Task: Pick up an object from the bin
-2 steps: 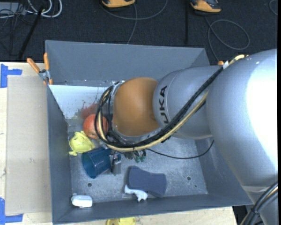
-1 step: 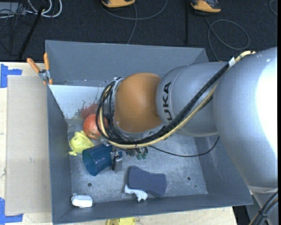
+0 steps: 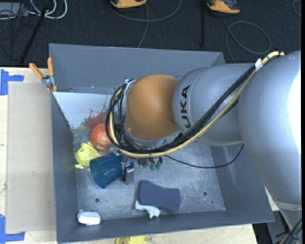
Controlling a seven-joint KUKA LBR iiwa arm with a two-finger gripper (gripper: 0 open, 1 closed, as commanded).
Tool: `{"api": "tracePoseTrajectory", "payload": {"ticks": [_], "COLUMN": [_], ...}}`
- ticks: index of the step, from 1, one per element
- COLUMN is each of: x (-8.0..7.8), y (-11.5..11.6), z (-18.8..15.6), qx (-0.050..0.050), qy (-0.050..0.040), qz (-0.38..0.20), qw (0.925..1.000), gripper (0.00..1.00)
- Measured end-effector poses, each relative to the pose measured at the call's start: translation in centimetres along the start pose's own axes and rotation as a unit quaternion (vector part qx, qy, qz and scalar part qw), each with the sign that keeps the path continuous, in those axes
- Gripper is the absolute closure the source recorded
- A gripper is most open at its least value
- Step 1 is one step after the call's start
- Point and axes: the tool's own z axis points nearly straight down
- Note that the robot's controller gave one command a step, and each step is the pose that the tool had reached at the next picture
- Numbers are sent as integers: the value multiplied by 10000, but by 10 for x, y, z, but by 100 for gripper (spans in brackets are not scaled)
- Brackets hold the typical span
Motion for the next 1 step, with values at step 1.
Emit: {"api": "tracePoseTrajectory", "payload": {"ticks": [1], "x": [0], "y": [0], "z": [-15], "qx": [1], "qy": [-11], "qz": [3], "qw": [10000], "gripper": [100]}}
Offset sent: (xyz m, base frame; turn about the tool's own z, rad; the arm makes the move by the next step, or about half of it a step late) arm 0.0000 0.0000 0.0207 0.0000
